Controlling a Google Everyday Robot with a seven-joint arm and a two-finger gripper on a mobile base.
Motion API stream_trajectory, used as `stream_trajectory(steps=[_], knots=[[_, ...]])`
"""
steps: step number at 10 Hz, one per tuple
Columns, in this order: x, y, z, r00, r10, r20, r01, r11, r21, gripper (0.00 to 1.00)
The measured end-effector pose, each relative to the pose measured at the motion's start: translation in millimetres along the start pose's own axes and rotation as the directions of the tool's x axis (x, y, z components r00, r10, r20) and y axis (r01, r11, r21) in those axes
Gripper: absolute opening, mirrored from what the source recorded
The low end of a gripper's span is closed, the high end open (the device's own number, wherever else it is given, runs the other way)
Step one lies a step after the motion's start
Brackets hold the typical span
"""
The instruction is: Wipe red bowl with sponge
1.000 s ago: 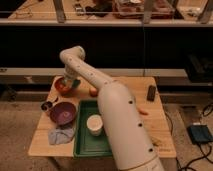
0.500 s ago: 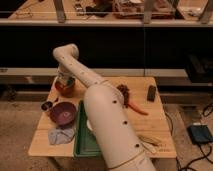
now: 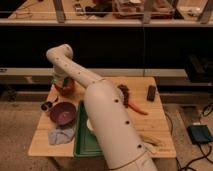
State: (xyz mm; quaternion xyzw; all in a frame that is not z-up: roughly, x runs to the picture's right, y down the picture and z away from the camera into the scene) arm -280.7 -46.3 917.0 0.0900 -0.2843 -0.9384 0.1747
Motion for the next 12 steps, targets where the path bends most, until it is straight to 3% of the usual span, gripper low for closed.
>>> stream_trajectory(steps=[2, 5, 9, 12], knots=[[-2.5, -29.2, 1.5, 0.999, -0.041, -0.004, 0.041, 0.999, 0.022, 0.00], [-23.2, -34.7, 3.6, 0.999, -0.046, 0.011, 0.046, 0.998, 0.032, 0.00], [-59.9, -6.8, 9.1, 0.998, 0.036, 0.051, -0.037, 0.999, 0.026, 0.00], [-61.1, 29.7, 4.6, 0.995, 0.079, 0.062, -0.078, 0.997, -0.014, 0.00]])
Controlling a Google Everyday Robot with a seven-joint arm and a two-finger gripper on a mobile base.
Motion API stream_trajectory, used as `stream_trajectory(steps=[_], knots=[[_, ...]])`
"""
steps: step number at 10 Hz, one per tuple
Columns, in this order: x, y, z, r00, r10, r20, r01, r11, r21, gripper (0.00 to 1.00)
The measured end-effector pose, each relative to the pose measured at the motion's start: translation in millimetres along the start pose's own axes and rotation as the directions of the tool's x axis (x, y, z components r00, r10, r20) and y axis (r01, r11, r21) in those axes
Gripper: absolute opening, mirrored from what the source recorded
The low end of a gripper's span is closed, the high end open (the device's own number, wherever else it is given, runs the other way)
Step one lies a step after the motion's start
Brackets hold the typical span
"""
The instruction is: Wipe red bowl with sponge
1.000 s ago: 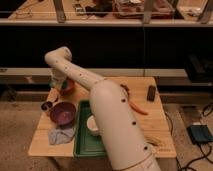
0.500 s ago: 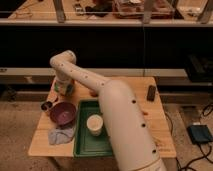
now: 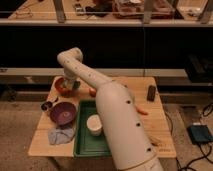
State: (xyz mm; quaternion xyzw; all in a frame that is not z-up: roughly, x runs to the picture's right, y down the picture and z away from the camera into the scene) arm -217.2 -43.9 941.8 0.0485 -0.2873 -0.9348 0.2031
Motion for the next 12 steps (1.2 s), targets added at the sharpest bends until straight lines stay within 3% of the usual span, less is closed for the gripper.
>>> stream_trajectory(steps=[3, 7, 12], knots=[[10.7, 19.8, -6.2, 1.000, 0.003, 0.001, -0.003, 1.000, -0.022, 0.00], [49.5, 6.3, 0.9, 0.999, -0.032, -0.015, 0.032, 0.999, -0.009, 0.00], [67.0, -13.1, 1.6, 0.996, -0.075, -0.051, 0.076, 0.997, 0.013, 0.00]])
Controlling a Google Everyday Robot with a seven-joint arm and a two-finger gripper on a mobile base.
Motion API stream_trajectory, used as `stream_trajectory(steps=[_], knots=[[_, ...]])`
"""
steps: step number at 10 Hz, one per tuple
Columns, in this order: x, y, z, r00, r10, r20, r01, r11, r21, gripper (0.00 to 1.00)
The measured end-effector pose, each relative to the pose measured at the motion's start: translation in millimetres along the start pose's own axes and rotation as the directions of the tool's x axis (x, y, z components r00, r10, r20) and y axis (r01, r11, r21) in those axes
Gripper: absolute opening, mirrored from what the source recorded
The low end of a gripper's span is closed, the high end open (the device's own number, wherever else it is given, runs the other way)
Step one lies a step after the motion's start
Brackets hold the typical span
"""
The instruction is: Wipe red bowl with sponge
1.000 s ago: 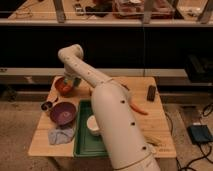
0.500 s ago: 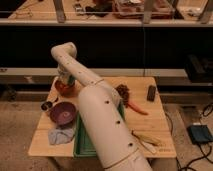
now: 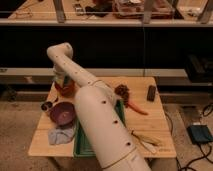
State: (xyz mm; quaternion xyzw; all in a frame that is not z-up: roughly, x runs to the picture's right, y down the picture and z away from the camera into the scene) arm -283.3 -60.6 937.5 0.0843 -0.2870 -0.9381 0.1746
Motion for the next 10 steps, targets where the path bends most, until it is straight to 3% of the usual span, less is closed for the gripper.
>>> stream_trajectory(steps=[4, 6, 10], knots=[[-9.7, -32.8, 4.2, 0.999, -0.038, -0.005, 0.038, 0.999, 0.022, 0.00], [-23.1, -32.1, 6.1, 0.999, -0.033, 0.003, 0.033, 0.999, 0.021, 0.00], [-72.7, 3.5, -4.4, 0.994, 0.108, -0.010, -0.108, 0.994, 0.019, 0.00]])
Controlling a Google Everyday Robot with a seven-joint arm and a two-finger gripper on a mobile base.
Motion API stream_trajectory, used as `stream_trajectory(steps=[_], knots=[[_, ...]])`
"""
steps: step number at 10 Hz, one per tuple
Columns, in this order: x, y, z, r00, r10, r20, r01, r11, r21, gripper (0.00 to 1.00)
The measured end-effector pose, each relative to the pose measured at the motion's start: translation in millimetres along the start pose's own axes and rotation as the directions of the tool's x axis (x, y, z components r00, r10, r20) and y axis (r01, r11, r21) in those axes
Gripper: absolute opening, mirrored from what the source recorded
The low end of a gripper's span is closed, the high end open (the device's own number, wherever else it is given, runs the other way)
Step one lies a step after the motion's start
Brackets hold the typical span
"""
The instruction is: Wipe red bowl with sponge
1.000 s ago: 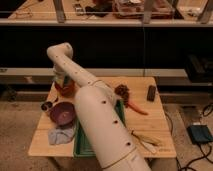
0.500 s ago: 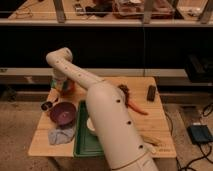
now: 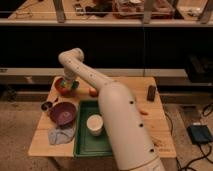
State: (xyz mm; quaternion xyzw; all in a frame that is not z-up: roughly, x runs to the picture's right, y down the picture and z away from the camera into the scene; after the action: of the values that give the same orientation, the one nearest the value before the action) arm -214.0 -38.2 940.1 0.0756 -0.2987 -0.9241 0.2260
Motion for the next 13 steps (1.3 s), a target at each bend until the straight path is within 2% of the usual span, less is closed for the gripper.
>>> stream_trajectory(steps=[1, 3, 5, 7, 8, 10, 13], knots=[[-3.3, 13.0, 0.7, 0.999, 0.047, -0.006, -0.047, 0.999, 0.005, 0.00], [3.5, 24.4, 3.1, 0.996, 0.091, -0.013, -0.091, 0.996, 0.009, 0.00], [25.6, 30.6, 2.1, 0.996, 0.088, -0.027, -0.088, 0.996, 0.001, 0.00], [53.9, 34.4, -7.1, 0.997, 0.064, -0.043, -0.065, 0.998, -0.011, 0.00], [69.5, 30.3, -10.3, 0.998, 0.038, -0.049, -0.038, 0.999, -0.017, 0.00], [80.9, 16.5, -3.5, 0.999, -0.001, -0.049, 0.000, 1.000, -0.012, 0.00], [85.0, -19.5, 11.3, 0.998, -0.053, -0.045, 0.054, 0.998, 0.014, 0.00]])
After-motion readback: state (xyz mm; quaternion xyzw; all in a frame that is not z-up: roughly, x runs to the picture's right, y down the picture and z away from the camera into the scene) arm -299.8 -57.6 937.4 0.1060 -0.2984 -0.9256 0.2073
